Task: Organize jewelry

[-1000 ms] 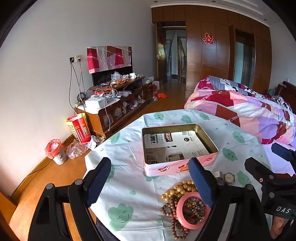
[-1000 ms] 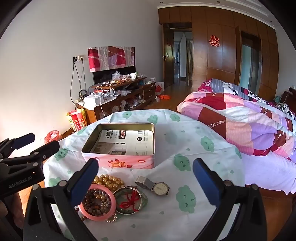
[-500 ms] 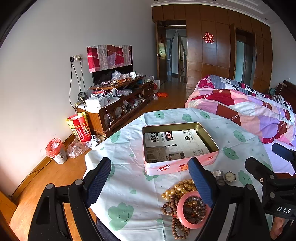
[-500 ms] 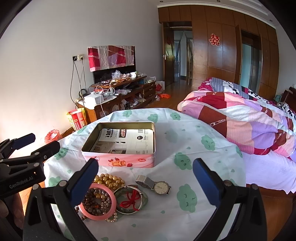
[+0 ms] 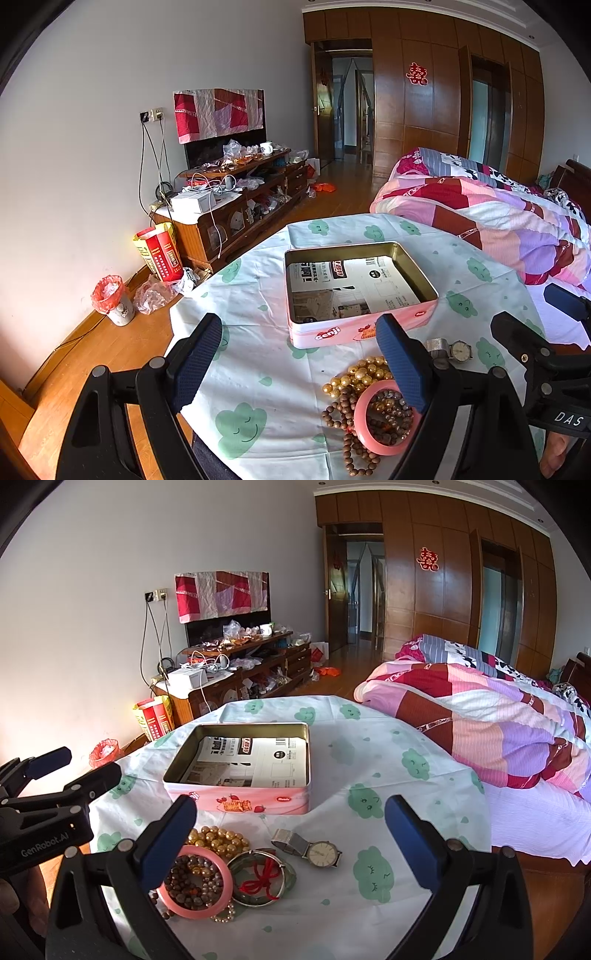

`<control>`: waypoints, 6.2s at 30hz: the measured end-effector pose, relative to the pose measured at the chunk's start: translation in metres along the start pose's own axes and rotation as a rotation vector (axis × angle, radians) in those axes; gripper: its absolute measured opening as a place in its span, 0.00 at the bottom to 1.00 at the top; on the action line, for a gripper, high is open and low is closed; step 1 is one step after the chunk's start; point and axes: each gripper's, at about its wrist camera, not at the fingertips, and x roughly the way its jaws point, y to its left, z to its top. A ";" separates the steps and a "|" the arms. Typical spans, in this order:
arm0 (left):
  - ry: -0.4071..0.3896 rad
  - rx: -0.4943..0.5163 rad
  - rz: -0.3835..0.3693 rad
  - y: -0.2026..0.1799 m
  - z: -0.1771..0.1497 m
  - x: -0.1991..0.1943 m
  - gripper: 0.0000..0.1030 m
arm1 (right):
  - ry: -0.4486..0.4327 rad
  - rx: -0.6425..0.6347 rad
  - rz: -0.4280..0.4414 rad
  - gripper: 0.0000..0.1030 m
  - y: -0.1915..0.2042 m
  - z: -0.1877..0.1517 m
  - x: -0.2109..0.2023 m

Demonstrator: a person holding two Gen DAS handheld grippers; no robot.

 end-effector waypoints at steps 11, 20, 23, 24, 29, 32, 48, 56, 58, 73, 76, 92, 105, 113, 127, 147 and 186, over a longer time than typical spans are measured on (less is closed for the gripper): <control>0.003 0.002 0.001 0.000 -0.003 0.002 0.83 | 0.000 0.000 -0.001 1.00 0.001 0.000 0.001; 0.005 0.004 0.002 -0.001 -0.004 0.002 0.83 | 0.001 0.000 -0.001 1.00 0.001 0.000 0.000; 0.007 0.005 0.003 -0.001 -0.004 0.003 0.83 | 0.003 0.001 -0.001 1.00 0.001 0.001 0.000; 0.006 0.005 0.003 -0.001 -0.005 0.003 0.83 | 0.003 0.001 -0.001 1.00 0.001 0.000 0.000; 0.008 0.006 0.002 -0.001 -0.005 0.003 0.83 | 0.002 0.000 0.000 1.00 0.001 0.001 0.000; 0.013 0.010 0.002 -0.002 -0.007 0.005 0.83 | 0.003 0.001 -0.001 1.00 0.001 0.001 0.000; 0.057 0.022 0.006 -0.006 -0.015 0.019 0.83 | 0.017 0.002 -0.006 1.00 0.002 -0.007 0.006; 0.140 0.057 -0.022 -0.015 -0.036 0.043 0.83 | 0.039 -0.012 -0.051 1.00 -0.007 -0.030 0.023; 0.151 0.083 -0.041 -0.022 -0.043 0.045 0.83 | 0.056 -0.009 -0.057 1.00 -0.011 -0.035 0.029; 0.257 0.088 -0.252 -0.034 -0.065 0.067 0.12 | 0.127 0.024 -0.039 1.00 -0.020 -0.052 0.049; 0.219 0.077 -0.286 -0.033 -0.057 0.060 0.10 | 0.123 0.014 -0.040 1.00 -0.021 -0.052 0.051; 0.154 0.033 -0.259 -0.014 -0.034 0.073 0.10 | 0.199 -0.246 0.031 0.73 -0.002 -0.040 0.093; 0.147 0.026 -0.279 -0.011 -0.030 0.074 0.10 | 0.278 -0.255 0.124 0.16 -0.006 -0.042 0.104; 0.115 0.017 -0.278 -0.009 -0.023 0.066 0.10 | 0.189 -0.202 0.132 0.16 -0.011 -0.036 0.085; 0.066 0.036 -0.289 -0.009 -0.004 0.057 0.09 | 0.072 -0.153 0.152 0.16 -0.012 -0.009 0.061; -0.019 0.098 -0.245 -0.008 0.046 0.067 0.09 | 0.015 -0.184 0.090 0.16 -0.007 0.042 0.070; 0.104 0.122 -0.169 -0.014 0.051 0.159 0.10 | 0.110 -0.225 0.042 0.16 0.010 0.065 0.153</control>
